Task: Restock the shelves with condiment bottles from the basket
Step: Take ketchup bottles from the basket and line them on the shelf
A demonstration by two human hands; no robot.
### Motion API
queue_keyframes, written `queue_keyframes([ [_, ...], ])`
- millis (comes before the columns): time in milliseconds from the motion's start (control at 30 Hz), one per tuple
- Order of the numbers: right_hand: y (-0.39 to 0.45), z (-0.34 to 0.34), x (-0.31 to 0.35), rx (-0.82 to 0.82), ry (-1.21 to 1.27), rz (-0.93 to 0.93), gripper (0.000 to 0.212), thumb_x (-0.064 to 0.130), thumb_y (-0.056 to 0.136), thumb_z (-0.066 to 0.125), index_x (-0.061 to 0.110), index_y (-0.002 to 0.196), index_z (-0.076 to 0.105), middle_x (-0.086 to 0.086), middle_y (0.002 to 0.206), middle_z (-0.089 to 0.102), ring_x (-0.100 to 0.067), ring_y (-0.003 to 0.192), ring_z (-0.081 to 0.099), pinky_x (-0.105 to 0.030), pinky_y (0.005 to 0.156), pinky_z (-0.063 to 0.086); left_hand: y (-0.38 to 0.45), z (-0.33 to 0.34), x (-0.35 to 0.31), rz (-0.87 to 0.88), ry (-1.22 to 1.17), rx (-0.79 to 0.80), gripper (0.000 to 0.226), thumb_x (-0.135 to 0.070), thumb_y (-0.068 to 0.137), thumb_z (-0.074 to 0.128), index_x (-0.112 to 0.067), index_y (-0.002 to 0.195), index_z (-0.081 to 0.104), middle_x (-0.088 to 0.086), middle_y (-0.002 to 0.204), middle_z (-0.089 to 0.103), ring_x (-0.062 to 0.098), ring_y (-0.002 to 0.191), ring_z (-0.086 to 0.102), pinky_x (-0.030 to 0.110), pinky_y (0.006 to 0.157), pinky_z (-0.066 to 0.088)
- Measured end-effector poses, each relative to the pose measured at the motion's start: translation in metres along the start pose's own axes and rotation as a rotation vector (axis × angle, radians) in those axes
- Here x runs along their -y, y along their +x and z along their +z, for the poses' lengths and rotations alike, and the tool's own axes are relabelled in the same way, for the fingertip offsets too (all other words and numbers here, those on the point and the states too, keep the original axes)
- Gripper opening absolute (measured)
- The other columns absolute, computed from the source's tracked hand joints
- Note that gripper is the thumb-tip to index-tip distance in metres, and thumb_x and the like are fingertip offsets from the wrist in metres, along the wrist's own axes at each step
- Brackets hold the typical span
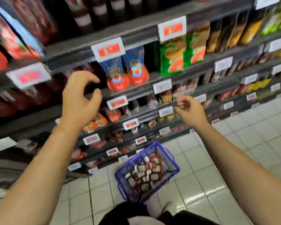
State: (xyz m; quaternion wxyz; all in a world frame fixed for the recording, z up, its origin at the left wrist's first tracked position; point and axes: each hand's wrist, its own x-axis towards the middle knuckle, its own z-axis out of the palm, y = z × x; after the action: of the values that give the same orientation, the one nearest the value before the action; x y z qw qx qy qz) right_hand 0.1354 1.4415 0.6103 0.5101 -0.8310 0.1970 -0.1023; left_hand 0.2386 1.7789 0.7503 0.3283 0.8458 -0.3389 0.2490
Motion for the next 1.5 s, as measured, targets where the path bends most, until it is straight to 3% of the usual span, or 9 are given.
queue_keyframes([
  [267,-0.099,0.051,-0.141,0.114,-0.083,0.472,0.019,0.015,0.082,0.080,0.020,0.093,0.066,0.002,0.093,0.069,-0.022,0.090,0.069,-0.028,0.086,0.053,-0.213,0.141,0.050,-0.800,-0.121,0.850,0.024,0.002,0.087,0.069,-0.012,0.106,0.062,0.013,0.111,0.063,0.030,0.102,0.062,0.042,0.095,0.048],
  [400,-0.145,0.095,-0.203,0.161,-0.114,0.655,0.018,0.007,0.083,0.076,0.021,0.089,0.066,0.006,0.083,0.067,-0.020,0.082,0.066,-0.025,0.076,0.051,-0.306,0.195,0.086,-0.955,-0.039,1.141,0.028,-0.010,0.087,0.072,-0.010,0.114,0.065,0.008,0.114,0.068,0.027,0.107,0.065,0.024,0.082,0.041],
  [567,-0.176,0.199,-0.299,0.394,-0.177,0.837,0.024,0.018,0.085,0.073,0.021,0.108,0.067,0.008,0.097,0.066,-0.015,0.092,0.062,-0.016,0.079,0.040,-0.420,0.282,0.148,-1.129,-0.001,1.365,0.040,-0.020,0.088,0.071,-0.012,0.125,0.061,0.007,0.127,0.065,0.026,0.116,0.061,0.030,0.095,0.044],
  [733,-0.160,0.320,-0.393,0.541,-0.209,0.793,0.029,0.022,0.092,0.063,0.017,0.121,0.064,-0.002,0.113,0.071,-0.028,0.107,0.065,-0.028,0.084,0.050,-0.522,0.377,0.200,-1.487,0.015,1.309,0.017,-0.019,0.089,0.069,-0.015,0.096,0.054,0.006,0.082,0.060,0.026,0.076,0.060,0.028,0.063,0.047],
  [967,-0.091,0.458,-0.518,0.617,-0.276,0.682,0.085,0.030,0.087,0.074,0.027,0.156,0.026,-0.014,0.144,0.051,-0.039,0.132,0.050,-0.055,0.106,0.048,-0.624,0.500,0.262,-2.013,-0.029,1.127,0.022,-0.033,0.096,0.068,-0.016,0.096,0.053,0.001,0.089,0.051,0.017,0.076,0.051,0.039,0.077,0.047],
  [1067,-0.070,0.501,-0.561,0.721,-0.752,0.165,0.101,0.028,0.080,0.079,0.031,0.159,0.016,-0.011,0.162,0.025,-0.042,0.148,0.022,-0.063,0.115,0.031,-0.662,0.548,0.291,-1.863,0.178,0.957,0.102,-0.050,0.081,0.079,-0.020,0.156,0.017,0.016,0.149,0.041,0.036,0.130,0.048,0.051,0.105,0.045],
  [1167,-0.053,0.533,-0.592,0.768,-0.870,-0.020,0.097,0.025,0.081,0.078,0.024,0.159,0.019,-0.010,0.160,0.026,-0.038,0.145,0.025,-0.057,0.110,0.037,-0.688,0.574,0.306,-1.765,0.366,0.909,0.142,-0.068,0.062,0.083,-0.035,0.154,-0.020,0.020,0.163,0.017,0.047,0.143,0.029,0.066,0.109,0.035],
  [1300,-0.041,0.552,-0.602,0.714,-0.932,0.062,0.088,0.026,0.078,0.080,0.022,0.153,0.035,-0.013,0.152,0.034,-0.037,0.132,0.038,-0.055,0.102,0.043,-0.713,0.580,0.316,-1.633,0.519,0.988,0.145,-0.075,0.055,0.081,-0.037,0.151,-0.020,0.023,0.157,0.027,0.048,0.136,0.040,0.065,0.102,0.043],
  [1500,-0.069,0.508,-0.595,0.589,-0.445,0.600,0.081,0.040,0.067,0.091,0.024,0.138,0.055,-0.007,0.130,0.057,-0.026,0.108,0.064,-0.037,0.084,0.060,-0.723,0.575,0.323,-1.805,0.121,0.952,0.082,-0.036,0.085,0.070,-0.013,0.153,0.031,0.017,0.150,0.047,0.036,0.131,0.054,0.053,0.107,0.047],
])
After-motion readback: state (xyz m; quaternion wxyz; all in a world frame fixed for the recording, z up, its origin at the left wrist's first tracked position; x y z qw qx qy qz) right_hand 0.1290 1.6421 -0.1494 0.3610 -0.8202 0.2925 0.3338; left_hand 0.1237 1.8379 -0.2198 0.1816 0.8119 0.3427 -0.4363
